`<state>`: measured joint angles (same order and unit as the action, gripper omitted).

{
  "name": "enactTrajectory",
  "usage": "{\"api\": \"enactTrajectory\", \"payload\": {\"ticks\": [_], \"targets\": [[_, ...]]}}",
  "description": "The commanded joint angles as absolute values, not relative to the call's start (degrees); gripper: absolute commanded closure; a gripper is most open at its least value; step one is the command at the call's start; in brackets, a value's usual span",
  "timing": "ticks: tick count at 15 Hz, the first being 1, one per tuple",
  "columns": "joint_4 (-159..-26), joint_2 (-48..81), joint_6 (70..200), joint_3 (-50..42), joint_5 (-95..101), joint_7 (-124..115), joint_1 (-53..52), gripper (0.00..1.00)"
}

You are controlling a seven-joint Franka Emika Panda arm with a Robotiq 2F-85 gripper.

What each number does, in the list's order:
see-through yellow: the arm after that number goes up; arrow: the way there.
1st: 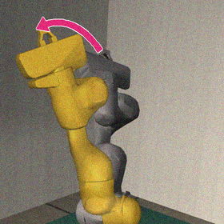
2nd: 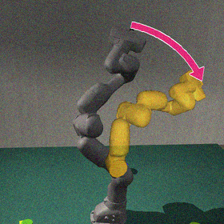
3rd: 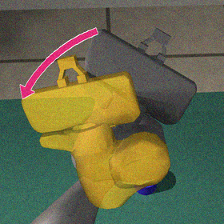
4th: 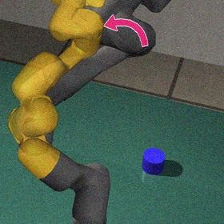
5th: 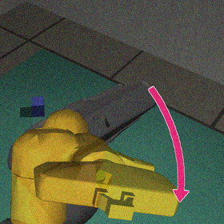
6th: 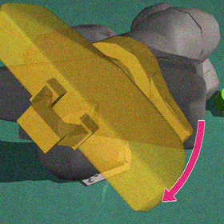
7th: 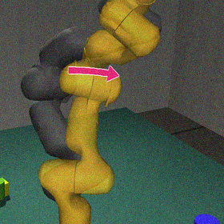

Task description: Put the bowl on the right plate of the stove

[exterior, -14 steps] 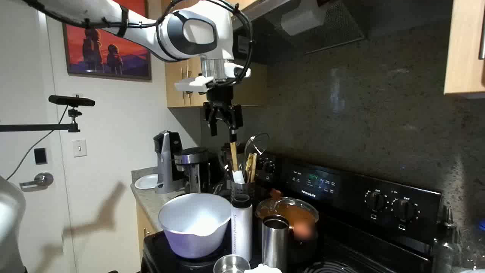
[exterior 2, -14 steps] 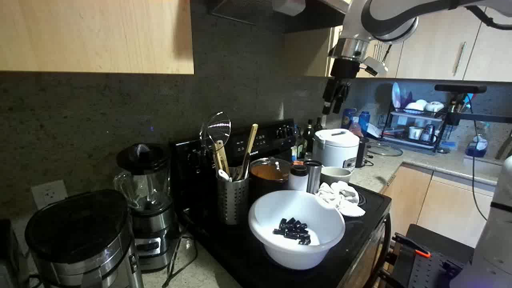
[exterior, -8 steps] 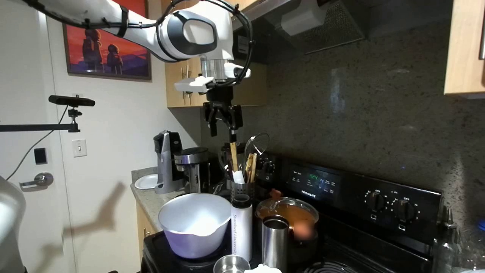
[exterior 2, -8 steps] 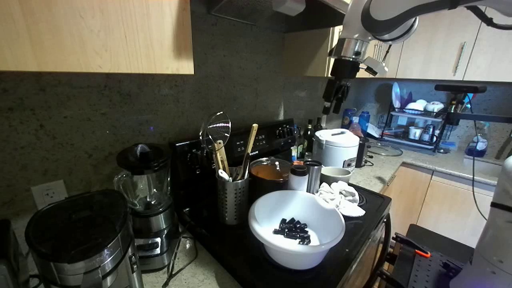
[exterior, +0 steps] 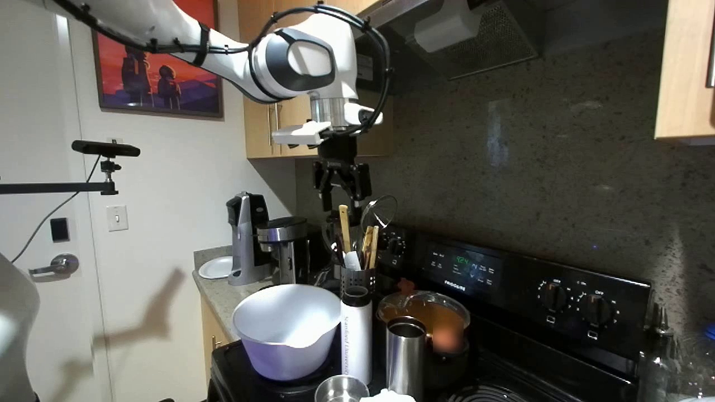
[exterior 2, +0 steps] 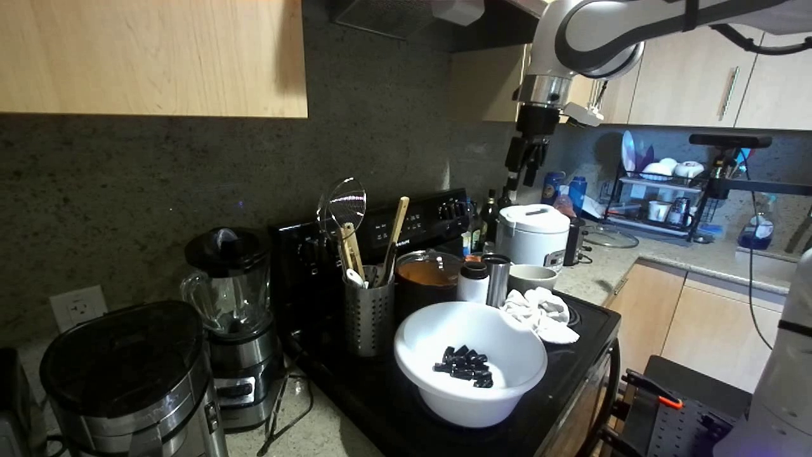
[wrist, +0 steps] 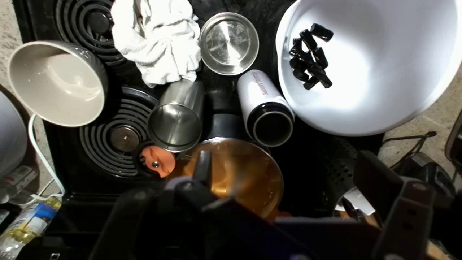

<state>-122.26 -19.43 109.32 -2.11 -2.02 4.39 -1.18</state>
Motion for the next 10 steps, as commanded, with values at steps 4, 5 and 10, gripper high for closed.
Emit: {"api": "enactTrajectory", "payload": {"ticks": [4,5,10], "targets": [[-109.18,-2.55,112.17,-4.75,4.42,5.18,3.35,0.00],[-107.27,0.05,112.85,-5.65,5.57,6.08,4.21,0.00],[-98.58,10.46,111.23,-8.88,9.18,7.24,8.07,0.00]]}}
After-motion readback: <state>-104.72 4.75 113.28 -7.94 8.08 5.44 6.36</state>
